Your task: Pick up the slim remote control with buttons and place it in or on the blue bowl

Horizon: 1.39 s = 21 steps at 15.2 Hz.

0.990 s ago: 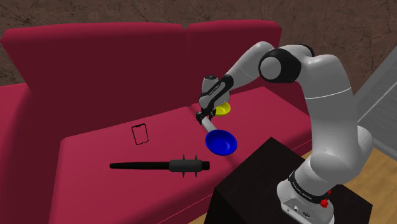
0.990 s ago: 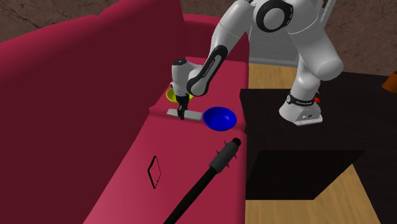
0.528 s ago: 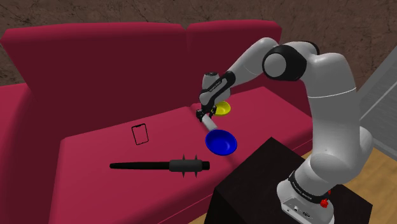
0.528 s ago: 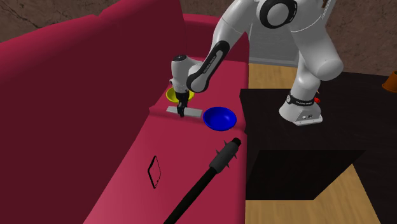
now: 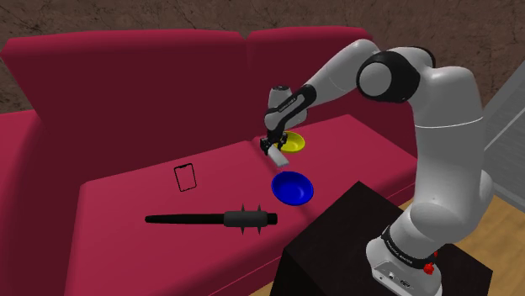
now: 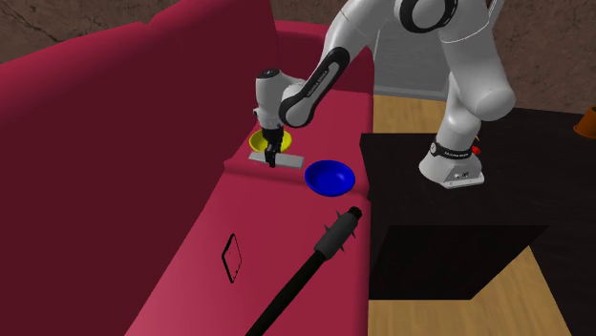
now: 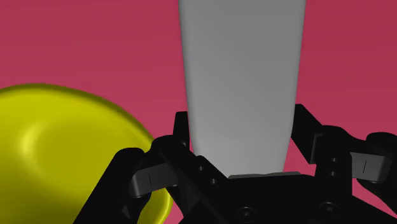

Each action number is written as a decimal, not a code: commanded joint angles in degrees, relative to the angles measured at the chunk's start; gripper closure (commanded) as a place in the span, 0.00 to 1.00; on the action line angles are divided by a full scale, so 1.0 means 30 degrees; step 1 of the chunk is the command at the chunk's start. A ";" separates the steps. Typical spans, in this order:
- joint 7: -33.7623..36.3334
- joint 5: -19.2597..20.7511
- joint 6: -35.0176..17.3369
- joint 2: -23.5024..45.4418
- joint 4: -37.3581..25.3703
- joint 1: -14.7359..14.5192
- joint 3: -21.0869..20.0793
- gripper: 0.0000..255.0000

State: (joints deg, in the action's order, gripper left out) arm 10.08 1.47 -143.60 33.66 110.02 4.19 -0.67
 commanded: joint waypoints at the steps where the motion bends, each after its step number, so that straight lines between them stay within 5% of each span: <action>1: -0.0008 -0.0008 0.0357 -0.0446 0.0091 0.0003 -0.0008 1.00; 11: -0.0055 -0.0061 0.2088 -0.2237 0.0151 0.0027 -0.0045 1.00; 21: 0.1318 0.0023 -0.1207 -0.8008 0.9230 -0.0819 -0.0436 1.00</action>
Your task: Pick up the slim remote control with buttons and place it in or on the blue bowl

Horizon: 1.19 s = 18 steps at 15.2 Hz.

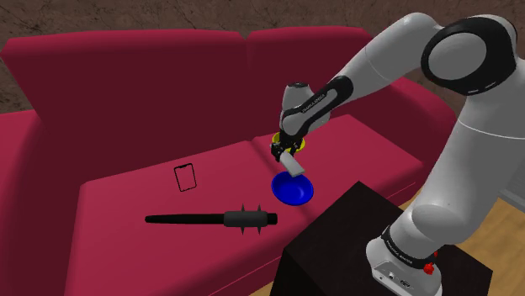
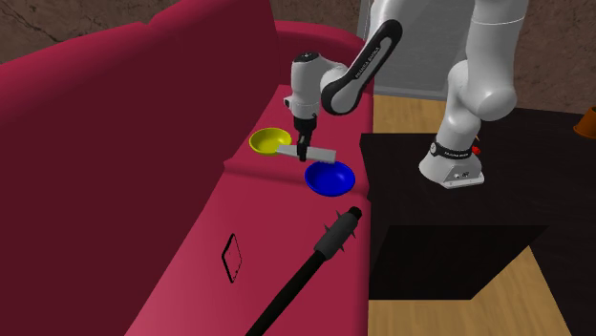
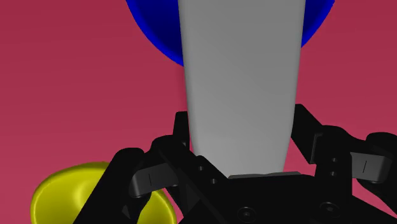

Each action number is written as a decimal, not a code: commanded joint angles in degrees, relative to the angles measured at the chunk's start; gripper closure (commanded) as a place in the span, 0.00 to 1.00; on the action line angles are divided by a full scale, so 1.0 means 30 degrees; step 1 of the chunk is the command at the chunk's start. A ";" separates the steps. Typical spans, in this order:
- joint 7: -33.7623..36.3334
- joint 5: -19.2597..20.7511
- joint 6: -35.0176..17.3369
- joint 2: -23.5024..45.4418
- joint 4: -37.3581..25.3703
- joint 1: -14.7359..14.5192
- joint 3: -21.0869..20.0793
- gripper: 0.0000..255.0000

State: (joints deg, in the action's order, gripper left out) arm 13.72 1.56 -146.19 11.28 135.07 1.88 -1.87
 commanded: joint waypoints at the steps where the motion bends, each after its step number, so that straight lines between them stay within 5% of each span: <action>1: 0.0263 -0.0015 -0.0597 -0.1106 0.1693 -0.0146 -0.0102 1.00; 6: 0.1139 -0.0220 -0.1668 -0.4080 0.5742 -0.0691 -0.0591 1.00; 18: 0.1739 0.0576 -0.5229 -0.0366 0.5601 -0.0749 -0.0369 1.00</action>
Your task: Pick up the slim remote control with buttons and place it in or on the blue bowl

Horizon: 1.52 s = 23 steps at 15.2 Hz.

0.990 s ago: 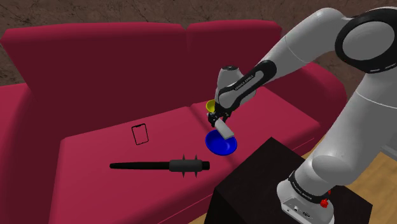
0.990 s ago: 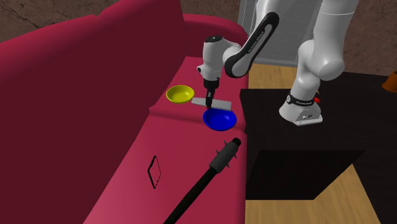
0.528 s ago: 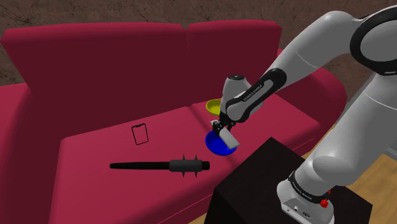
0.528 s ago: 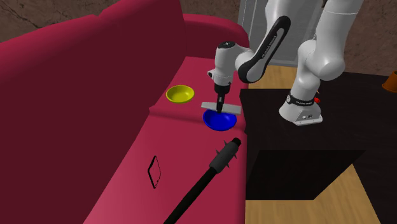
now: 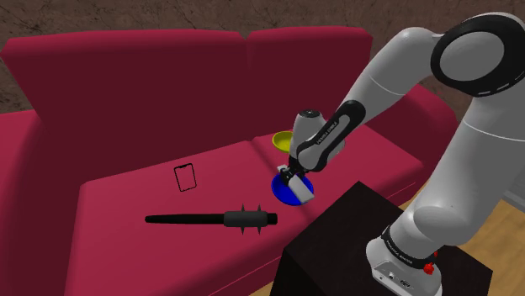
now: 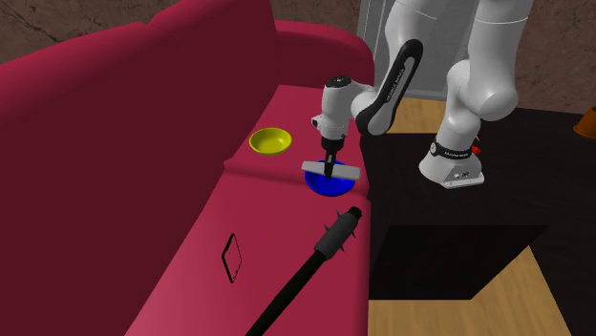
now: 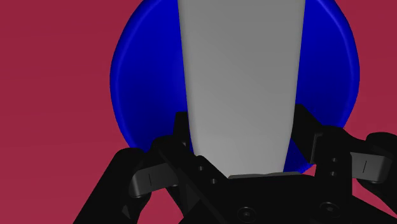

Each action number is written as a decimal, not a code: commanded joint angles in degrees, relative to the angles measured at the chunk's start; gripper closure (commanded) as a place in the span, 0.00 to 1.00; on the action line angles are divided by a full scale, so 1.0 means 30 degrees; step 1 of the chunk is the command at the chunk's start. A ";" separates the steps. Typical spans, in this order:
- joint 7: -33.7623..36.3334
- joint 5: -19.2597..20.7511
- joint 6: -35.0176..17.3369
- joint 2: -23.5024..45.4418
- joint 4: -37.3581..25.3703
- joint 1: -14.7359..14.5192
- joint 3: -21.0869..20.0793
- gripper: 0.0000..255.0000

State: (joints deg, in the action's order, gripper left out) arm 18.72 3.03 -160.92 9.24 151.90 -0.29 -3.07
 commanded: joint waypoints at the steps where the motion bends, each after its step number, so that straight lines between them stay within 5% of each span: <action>1: 0.0135 0.0164 -0.0602 0.0642 -0.0053 -0.0052 0.0074 1.00; 9: 0.0178 0.0220 -0.0806 0.0882 -0.0090 -0.0077 0.0112 1.00; 10: 0.0179 0.0220 -0.0806 0.0880 -0.0087 -0.0077 0.0111 0.00; 15: 0.0179 0.0219 -0.0806 0.0880 -0.0086 -0.0077 0.0111 0.00; 19: -0.0327 -0.0474 0.1950 -0.2132 0.0160 0.0093 -0.0227 0.00; 23: -0.0329 -0.0476 0.1950 -0.2132 0.0160 0.0075 -0.0210 0.00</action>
State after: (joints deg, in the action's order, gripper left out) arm 17.77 1.64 -155.22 3.01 152.34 -0.07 -3.70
